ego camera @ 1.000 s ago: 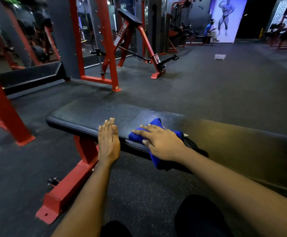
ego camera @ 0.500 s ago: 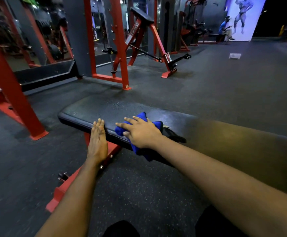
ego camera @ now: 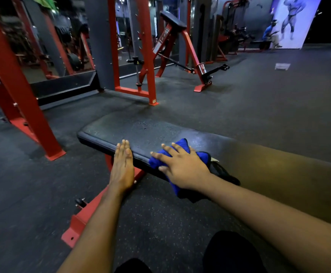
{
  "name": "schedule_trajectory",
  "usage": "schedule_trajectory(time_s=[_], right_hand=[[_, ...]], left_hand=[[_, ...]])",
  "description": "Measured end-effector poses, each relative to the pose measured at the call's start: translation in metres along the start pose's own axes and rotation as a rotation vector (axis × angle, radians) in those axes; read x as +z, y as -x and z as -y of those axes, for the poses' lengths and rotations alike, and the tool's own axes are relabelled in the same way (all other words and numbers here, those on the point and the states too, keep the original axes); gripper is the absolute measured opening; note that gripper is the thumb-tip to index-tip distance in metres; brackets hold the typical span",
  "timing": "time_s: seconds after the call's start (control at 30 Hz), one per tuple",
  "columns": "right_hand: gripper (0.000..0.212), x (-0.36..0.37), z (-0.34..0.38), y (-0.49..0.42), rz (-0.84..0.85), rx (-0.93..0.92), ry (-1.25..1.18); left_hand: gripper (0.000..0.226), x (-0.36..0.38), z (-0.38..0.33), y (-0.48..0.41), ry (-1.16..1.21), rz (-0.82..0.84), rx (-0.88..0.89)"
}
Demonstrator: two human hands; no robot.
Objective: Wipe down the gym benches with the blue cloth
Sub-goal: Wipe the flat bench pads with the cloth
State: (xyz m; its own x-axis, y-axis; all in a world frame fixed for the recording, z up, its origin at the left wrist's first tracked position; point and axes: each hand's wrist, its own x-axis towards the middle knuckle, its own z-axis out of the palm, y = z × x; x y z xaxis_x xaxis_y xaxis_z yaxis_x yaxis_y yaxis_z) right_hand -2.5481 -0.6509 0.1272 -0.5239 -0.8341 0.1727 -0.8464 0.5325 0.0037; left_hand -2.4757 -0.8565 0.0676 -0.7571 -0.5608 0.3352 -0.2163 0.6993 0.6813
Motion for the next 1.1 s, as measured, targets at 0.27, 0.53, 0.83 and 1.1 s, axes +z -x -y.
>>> schedule_trajectory(time_s=[0.27,0.53,0.83,1.1], right_hand=[[0.051,0.0,-0.004,-0.092,0.114,0.179,-0.169],[0.05,0.003,-0.019,-0.044,0.035,0.229,-0.167],[0.047,0.004,-0.075,-0.116,0.042,0.549,-0.19],[0.049,0.007,-0.068,-0.097,0.116,0.274,-0.109]], left_hand=[[0.054,0.005,0.003,-0.001,-0.089,-0.012,0.043],[0.06,0.008,0.009,-0.001,-0.127,0.001,0.068],[0.065,0.013,0.013,0.001,-0.111,-0.044,0.099],[0.071,0.024,0.015,0.003,-0.029,-0.158,0.096]])
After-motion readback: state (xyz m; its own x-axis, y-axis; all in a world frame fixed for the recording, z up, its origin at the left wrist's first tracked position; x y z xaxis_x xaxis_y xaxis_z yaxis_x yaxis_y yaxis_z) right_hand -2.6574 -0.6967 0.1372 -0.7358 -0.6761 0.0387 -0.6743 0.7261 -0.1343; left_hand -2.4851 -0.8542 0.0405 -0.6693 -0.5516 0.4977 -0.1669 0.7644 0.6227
